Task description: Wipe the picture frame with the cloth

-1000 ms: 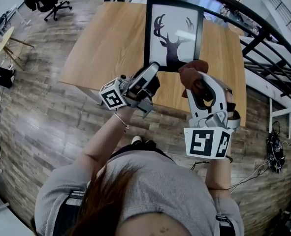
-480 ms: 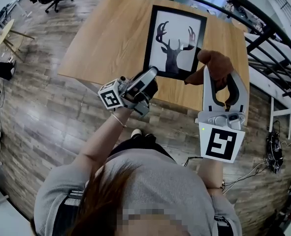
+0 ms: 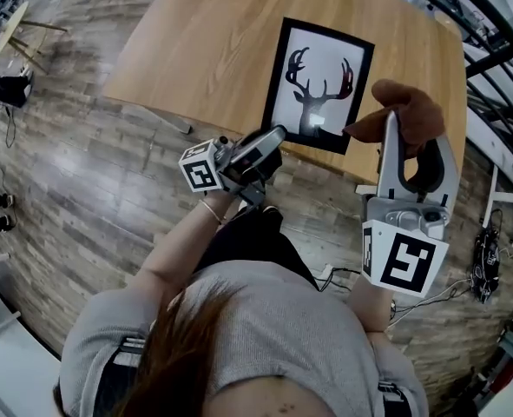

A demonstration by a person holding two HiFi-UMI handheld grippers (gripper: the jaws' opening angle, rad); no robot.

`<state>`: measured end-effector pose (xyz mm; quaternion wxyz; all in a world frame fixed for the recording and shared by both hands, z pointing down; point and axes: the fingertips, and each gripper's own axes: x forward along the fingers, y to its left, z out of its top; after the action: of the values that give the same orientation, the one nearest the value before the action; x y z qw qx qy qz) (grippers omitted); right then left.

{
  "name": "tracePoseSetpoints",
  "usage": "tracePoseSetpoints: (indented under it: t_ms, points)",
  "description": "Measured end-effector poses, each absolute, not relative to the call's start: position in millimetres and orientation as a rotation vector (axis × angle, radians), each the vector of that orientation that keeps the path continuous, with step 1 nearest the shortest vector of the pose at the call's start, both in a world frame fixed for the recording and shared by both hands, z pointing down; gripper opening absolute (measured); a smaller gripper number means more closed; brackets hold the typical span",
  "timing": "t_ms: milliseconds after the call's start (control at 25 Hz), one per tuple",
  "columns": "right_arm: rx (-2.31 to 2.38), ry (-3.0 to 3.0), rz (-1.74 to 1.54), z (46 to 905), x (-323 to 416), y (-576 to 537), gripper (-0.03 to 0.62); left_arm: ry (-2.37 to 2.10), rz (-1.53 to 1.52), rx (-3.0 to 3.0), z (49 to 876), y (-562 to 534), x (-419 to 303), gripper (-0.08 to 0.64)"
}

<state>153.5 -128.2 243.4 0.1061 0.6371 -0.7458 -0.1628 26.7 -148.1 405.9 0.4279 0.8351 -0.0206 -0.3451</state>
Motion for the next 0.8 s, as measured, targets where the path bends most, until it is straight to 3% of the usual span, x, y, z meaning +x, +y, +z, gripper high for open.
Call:
tracePoseSetpoints:
  t_ms: [800]
  points:
    - [1.845,-2.21,-0.188,349,149,-168,0.133,-0.209,-0.657,1.848,556,-126,17,0.074]
